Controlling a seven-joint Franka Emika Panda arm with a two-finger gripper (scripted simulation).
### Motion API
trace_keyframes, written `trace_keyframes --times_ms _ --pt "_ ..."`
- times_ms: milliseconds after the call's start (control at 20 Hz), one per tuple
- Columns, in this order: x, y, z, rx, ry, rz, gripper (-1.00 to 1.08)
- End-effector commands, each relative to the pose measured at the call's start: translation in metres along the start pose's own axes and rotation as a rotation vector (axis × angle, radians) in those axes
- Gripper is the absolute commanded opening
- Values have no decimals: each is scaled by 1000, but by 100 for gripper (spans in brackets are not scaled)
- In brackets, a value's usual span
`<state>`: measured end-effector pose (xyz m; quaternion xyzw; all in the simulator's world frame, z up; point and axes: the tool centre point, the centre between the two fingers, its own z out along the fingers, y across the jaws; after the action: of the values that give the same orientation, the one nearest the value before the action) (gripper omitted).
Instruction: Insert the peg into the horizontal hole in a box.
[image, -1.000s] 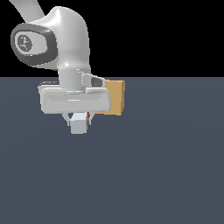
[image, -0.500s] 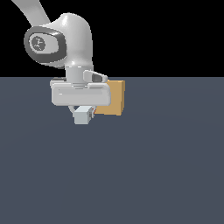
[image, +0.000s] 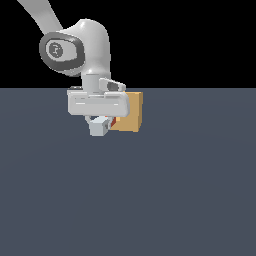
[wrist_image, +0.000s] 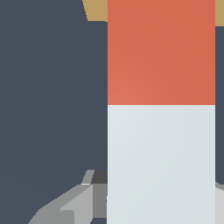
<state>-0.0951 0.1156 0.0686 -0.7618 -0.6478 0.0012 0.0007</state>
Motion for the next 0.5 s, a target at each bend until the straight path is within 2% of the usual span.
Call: trace_keyframes --times_ms 0,450 --pt "6 2 -2 -3 1 22 -100" --pt "11 4 -3 -3 1 42 -100"
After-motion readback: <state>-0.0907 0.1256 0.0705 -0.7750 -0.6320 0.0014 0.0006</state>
